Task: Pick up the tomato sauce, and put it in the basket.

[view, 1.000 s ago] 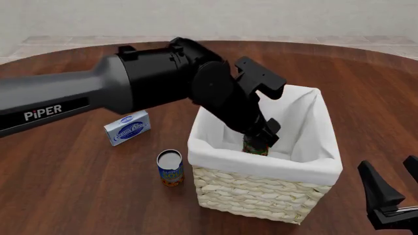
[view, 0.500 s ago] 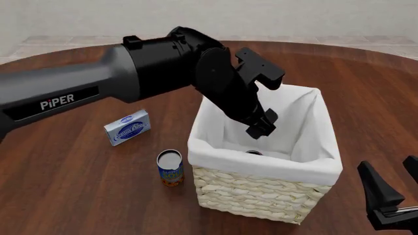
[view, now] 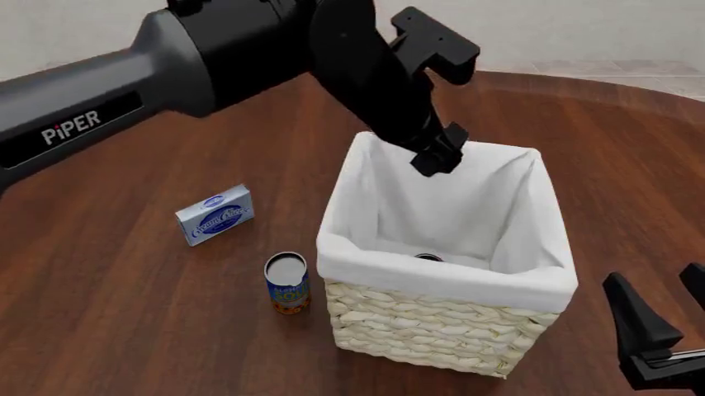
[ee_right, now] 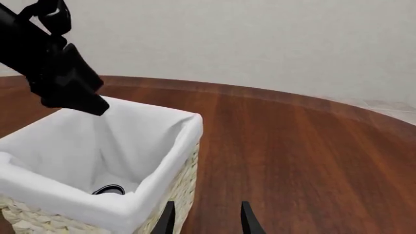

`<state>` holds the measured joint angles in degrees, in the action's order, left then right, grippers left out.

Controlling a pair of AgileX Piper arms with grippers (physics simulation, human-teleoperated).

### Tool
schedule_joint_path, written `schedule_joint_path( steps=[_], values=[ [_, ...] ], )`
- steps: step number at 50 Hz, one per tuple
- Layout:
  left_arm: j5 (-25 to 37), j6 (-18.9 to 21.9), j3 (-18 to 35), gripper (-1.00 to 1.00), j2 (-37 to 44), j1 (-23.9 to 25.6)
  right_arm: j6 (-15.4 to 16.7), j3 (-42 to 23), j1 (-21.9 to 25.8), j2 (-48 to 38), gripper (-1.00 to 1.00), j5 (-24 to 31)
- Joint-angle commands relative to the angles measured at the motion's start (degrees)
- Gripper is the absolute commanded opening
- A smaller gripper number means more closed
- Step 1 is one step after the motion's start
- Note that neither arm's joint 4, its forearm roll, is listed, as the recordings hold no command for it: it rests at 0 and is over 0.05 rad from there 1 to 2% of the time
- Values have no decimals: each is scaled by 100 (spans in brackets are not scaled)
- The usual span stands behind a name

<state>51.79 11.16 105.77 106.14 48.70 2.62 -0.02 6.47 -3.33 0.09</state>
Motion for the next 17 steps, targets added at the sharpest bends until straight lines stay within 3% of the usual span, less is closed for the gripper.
schedule_joint_path(
  steps=[1, 17],
  values=[
    [263, 193, 434, 100, -71, -51, 7, 0, 19, 48, 100, 49],
    [440, 385, 837, 100, -170, -128, 8, 0, 35, -6, 100, -12]
  ],
)
